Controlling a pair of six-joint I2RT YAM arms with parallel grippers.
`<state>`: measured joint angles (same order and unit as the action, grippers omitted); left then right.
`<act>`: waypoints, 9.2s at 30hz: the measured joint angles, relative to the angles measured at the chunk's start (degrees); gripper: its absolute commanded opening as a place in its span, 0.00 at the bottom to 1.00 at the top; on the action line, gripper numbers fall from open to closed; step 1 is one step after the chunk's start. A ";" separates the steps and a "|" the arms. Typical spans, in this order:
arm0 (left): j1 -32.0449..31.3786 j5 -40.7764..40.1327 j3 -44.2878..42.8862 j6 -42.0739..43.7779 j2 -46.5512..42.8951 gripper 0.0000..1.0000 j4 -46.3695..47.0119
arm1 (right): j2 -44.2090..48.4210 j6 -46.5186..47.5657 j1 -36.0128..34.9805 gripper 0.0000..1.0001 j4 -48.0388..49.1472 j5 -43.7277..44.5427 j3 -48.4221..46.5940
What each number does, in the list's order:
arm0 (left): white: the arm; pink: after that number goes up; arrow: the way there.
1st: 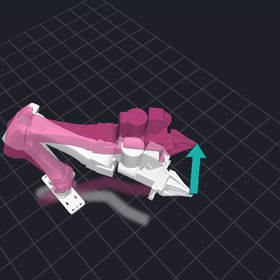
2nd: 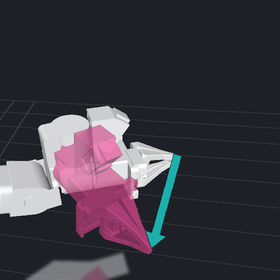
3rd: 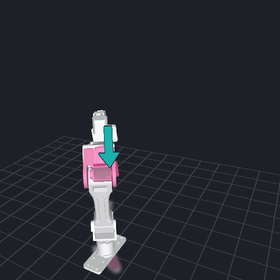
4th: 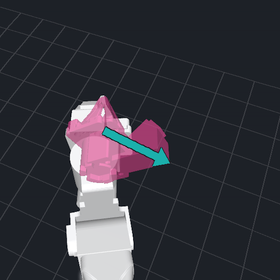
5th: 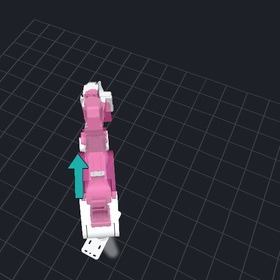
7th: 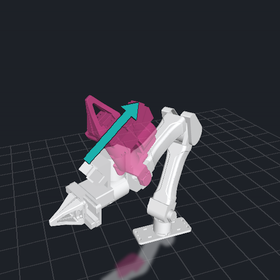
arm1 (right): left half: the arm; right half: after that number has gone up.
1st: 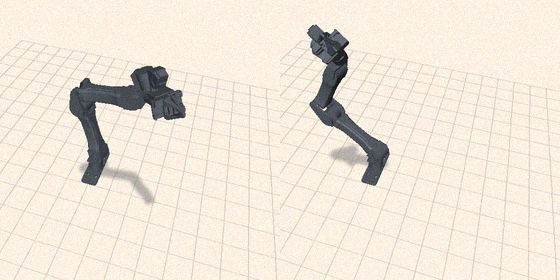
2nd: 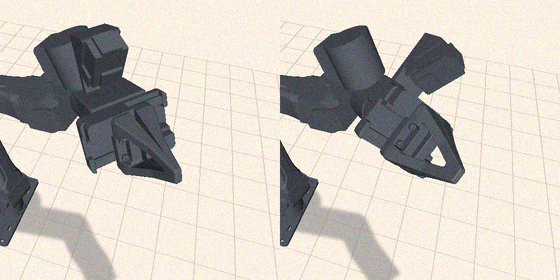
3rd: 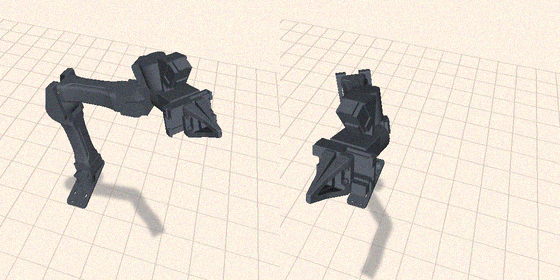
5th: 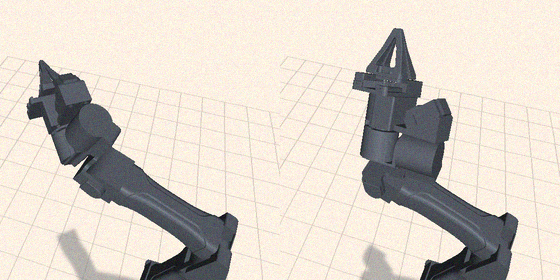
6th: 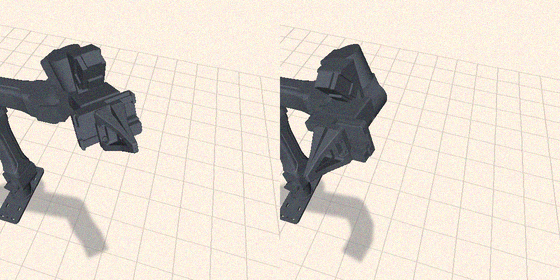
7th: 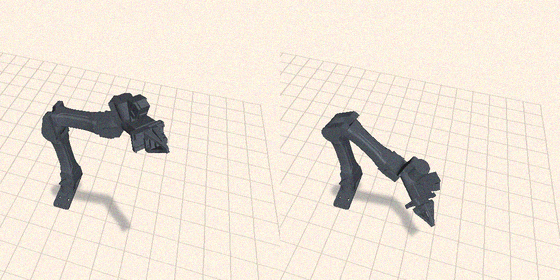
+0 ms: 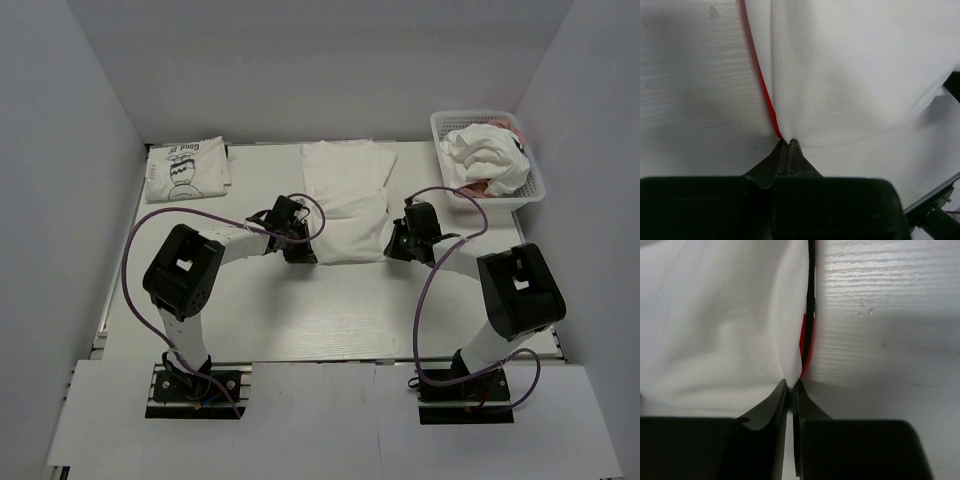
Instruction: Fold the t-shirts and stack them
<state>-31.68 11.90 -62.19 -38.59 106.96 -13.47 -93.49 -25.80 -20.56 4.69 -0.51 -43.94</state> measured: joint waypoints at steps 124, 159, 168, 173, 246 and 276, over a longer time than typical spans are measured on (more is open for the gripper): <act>-11.52 -12.98 10.56 -5.38 -26.25 0.86 -10.51 | 34.86 0.02 -9.57 0.90 -17.18 -8.22 9.60; -11.52 -22.18 10.60 -6.78 -37.99 0.00 -13.40 | 29.09 2.54 -9.57 0.00 -17.44 -0.46 -0.13; -11.13 -28.98 9.68 -11.32 -26.53 0.00 -15.32 | 8.02 2.29 -9.38 0.00 -16.11 0.42 -8.20; -9.16 -32.37 5.29 -13.57 -17.38 0.00 -16.76 | -4.70 3.17 -8.92 0.01 -14.95 0.31 -15.61; -3.87 -23.98 12.79 7.41 -18.71 0.00 3.91 | -10.86 21.88 -4.72 0.91 -11.34 -27.56 -17.09; 12.17 -42.21 -23.87 53.57 -4.31 0.00 0.68 | 28.46 16.92 -4.52 0.91 -14.67 2.03 -6.78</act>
<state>-19.51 -30.30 -86.06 14.98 102.65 -12.80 -65.04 -8.88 -25.08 -9.98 1.52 -50.72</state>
